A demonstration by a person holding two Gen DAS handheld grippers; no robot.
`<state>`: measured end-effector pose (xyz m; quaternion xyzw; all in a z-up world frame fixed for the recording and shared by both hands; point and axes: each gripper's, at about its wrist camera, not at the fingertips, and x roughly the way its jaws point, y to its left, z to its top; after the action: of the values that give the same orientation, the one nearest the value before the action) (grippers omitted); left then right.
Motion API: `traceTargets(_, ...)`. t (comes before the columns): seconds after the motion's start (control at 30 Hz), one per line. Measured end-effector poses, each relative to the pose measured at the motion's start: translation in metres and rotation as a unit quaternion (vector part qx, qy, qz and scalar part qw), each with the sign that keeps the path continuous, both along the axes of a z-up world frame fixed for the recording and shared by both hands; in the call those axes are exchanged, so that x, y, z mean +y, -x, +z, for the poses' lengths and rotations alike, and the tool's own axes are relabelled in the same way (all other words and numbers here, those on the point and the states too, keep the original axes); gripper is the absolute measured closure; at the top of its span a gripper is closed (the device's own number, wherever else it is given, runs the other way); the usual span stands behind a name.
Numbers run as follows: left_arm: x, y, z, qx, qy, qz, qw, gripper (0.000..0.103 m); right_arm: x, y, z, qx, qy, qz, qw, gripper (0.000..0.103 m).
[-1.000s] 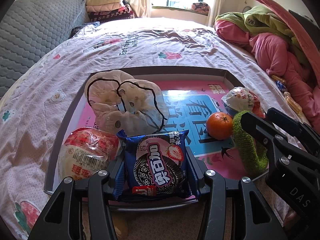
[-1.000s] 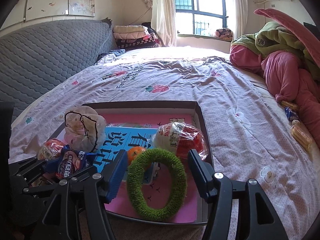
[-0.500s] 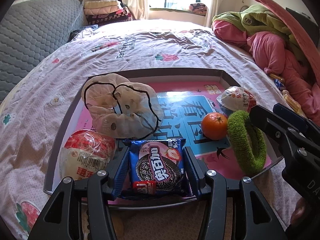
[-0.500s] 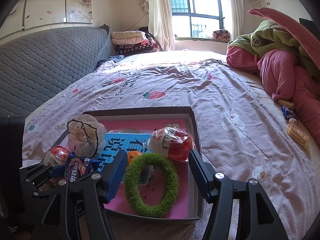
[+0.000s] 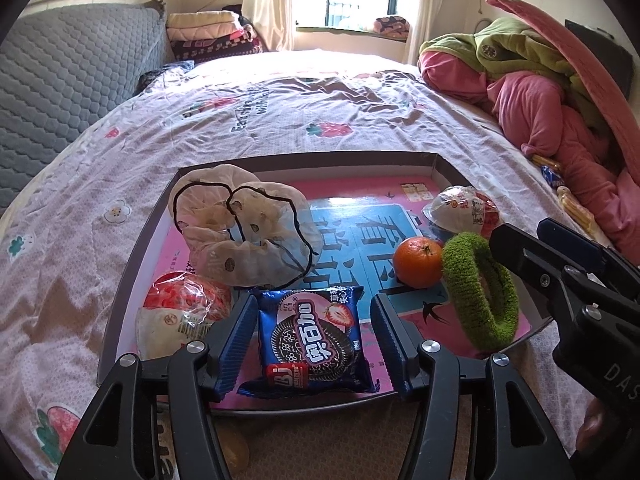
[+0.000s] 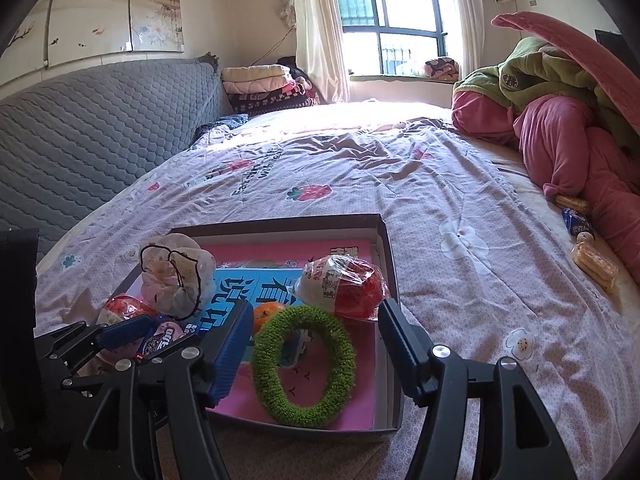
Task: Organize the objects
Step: 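Withdraw both open tools from the tray back toward the walnut and orange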
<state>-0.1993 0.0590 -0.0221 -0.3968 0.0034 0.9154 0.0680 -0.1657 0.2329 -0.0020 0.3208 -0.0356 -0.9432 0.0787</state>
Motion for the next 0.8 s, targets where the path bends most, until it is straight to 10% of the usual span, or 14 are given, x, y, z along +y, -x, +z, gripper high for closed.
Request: traceTargets(0.8,-0.005,-0.051,0.036,0.074,-0.026,-0.024,0.9966,0.026,-0.001,-0.024,0.020,0.029,0.012,0.019,0.999,0.029)
